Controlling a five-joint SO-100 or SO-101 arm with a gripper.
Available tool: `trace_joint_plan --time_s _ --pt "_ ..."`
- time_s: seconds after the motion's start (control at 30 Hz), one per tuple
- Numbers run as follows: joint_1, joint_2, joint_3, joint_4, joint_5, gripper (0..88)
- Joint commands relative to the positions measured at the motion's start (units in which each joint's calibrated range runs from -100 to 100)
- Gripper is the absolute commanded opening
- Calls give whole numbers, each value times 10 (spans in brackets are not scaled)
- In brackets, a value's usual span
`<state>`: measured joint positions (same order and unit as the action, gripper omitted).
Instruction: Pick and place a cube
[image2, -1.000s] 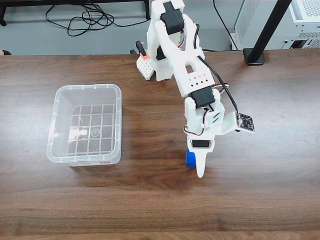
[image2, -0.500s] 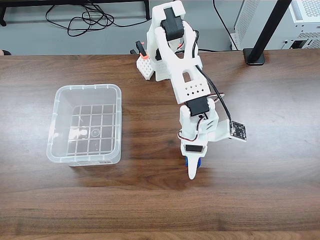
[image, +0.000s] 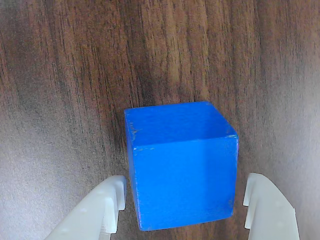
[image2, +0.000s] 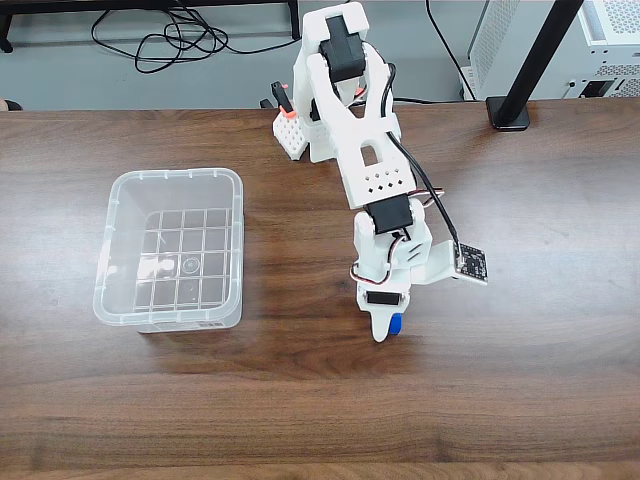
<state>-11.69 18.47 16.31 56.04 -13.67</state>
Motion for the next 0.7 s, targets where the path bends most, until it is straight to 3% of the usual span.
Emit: trace_joint_plan --time_s 0.0,0.43,0.67 --pt "1 -8 -41 4 11 223" --pt "3 -19 -42 14 48 95" --pt "14 -138 -194 196 49 95"
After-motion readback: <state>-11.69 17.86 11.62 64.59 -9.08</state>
